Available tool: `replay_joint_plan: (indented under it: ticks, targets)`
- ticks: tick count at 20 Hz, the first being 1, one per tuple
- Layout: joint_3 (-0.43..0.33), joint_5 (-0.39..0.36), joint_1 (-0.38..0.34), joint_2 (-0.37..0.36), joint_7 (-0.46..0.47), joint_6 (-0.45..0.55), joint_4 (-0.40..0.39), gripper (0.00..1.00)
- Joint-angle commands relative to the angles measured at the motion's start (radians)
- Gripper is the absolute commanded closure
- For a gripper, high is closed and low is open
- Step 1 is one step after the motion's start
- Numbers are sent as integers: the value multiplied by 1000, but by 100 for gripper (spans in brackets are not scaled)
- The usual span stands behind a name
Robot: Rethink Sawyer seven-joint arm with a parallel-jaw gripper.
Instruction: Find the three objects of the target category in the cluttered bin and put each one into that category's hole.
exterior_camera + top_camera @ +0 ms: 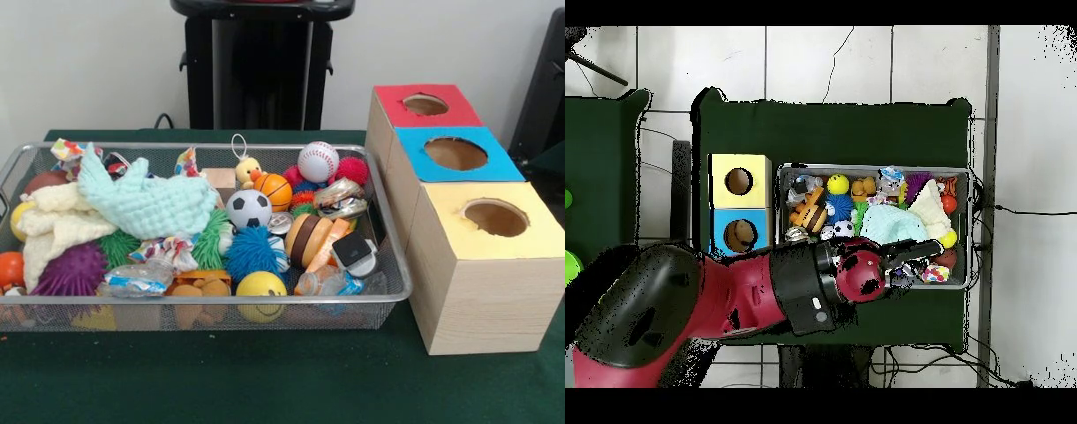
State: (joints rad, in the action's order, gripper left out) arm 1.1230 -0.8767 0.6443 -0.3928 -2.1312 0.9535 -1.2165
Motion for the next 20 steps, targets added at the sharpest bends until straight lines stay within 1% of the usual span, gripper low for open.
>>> replay_joint_plan:
  ticks: [1,5,8,10,14,20]
  targets:
    - [-202,143,-76,-281,340,-29,-62,100]
    - [-224,145,-58,-285,333,12,-70,100]
    - [-222,137,-32,-281,320,54,-71,100]
    - [-228,139,-17,-275,296,83,-76,100]
    - [-253,154,8,-258,237,129,-115,100]
    - [-284,159,23,-233,161,141,-162,100]
